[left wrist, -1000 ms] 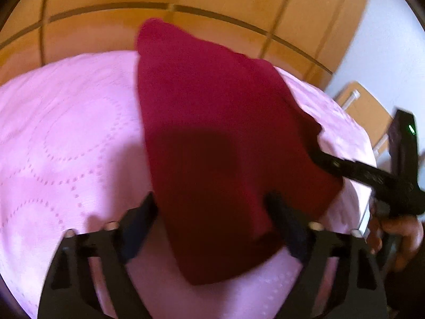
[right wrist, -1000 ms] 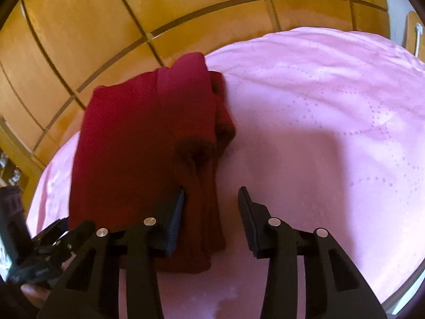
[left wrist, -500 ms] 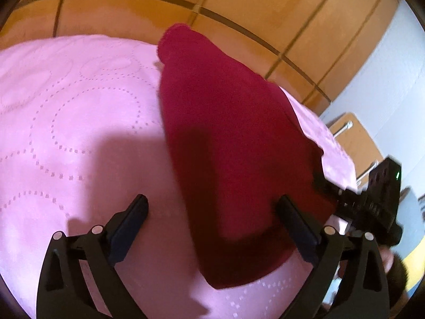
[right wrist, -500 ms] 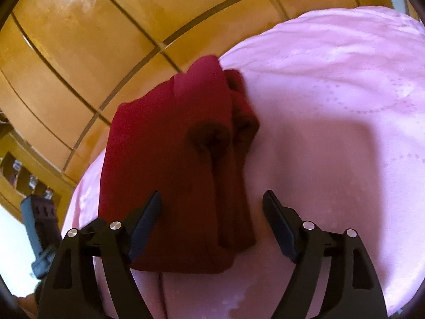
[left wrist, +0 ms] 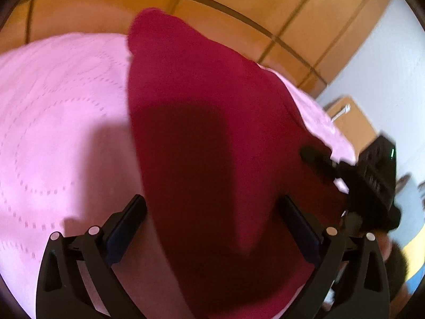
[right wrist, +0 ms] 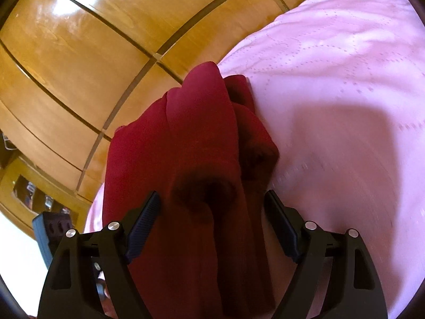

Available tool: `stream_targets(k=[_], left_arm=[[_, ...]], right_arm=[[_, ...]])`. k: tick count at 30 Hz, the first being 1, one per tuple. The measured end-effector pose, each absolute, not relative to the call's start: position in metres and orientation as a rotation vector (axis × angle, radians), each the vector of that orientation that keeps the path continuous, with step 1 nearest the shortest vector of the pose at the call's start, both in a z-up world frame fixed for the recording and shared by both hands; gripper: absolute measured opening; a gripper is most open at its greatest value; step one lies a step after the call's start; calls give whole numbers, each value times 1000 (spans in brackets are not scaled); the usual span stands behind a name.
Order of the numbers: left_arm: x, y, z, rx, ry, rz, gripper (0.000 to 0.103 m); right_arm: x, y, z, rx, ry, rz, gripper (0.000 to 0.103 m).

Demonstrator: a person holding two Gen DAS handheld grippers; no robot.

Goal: Fold small clothes

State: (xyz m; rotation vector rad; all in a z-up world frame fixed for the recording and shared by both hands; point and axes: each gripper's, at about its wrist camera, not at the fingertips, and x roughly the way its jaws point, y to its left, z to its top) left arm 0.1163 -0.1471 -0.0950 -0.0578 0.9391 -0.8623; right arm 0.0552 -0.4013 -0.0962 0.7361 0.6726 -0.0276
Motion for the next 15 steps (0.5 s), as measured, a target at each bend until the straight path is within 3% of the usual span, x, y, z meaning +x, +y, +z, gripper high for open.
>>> stream_targets(k=[3, 4, 7, 10, 15], left_arm=[[114, -155, -93, -11, 912, -864, 91], [114, -155, -93, -9, 907, -861, 86], [112, -152, -92, -24, 898, -861, 74], [110, -142, -86, -25, 885, -868, 62], [103, -135, -77, 2, 843, -867, 51]], right_arm=[[56, -400, -96, 719, 677, -33, 76], [56, -398, -96, 712, 681, -30, 66], [52, -397, -98, 726, 673, -9, 54], [46, -397, -99, 754, 658, -8, 48], [45, -389, -93, 758, 627, 0, 41]])
